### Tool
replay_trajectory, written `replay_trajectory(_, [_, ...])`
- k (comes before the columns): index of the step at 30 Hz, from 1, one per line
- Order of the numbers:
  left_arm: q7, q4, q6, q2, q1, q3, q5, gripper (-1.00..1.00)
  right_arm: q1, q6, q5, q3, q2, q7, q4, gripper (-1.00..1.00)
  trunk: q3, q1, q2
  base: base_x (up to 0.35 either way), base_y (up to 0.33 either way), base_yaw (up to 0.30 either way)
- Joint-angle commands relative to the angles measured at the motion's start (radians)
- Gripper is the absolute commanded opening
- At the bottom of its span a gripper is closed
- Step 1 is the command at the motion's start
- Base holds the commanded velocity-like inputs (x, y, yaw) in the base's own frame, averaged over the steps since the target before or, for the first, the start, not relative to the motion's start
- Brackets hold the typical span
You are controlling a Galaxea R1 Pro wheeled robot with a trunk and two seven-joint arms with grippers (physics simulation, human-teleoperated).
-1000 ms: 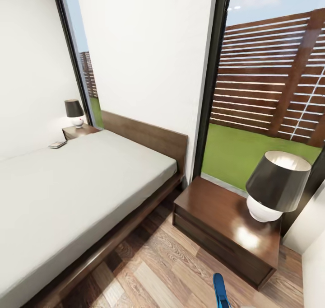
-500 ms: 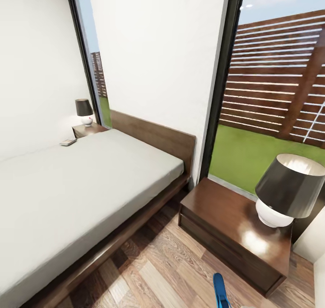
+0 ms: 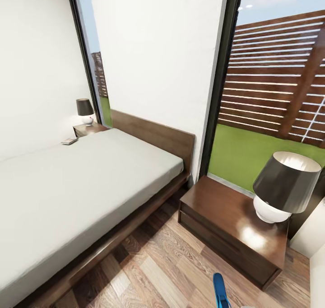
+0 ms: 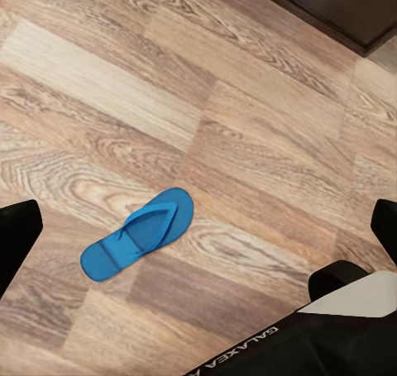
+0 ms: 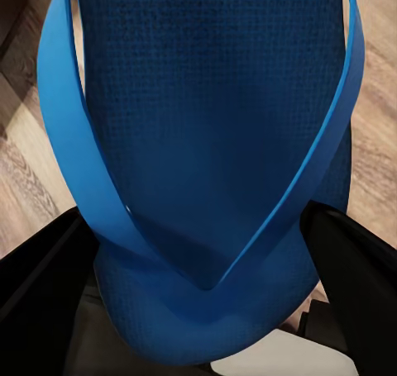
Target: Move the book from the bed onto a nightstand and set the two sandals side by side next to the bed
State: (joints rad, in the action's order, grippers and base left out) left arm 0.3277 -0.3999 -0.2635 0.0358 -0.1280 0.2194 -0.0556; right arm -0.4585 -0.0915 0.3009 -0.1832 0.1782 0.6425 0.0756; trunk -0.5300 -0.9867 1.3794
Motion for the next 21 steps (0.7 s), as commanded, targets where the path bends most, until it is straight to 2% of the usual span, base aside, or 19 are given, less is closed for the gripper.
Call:
replay_trajectory(1, [0.001, 0.001, -0.003, -0.001, -0.001, 0.005, -0.006, 1.0, -0.002, -0.008, 0.007, -0.008, 0.0, 0.005, 0.005, -1.0, -0.001, 0.0, 0.001, -0.003, 0.0, 0.0])
replay_trajectory(21, [0.001, 0.001, -0.003, -0.001, -0.001, 0.005, -0.006, 1.0, -0.002, -0.008, 0.008, -0.008, 0.0, 0.003, 0.004, -1.0, -0.001, 0.0, 0.001, 0.0, 0.0, 0.0])
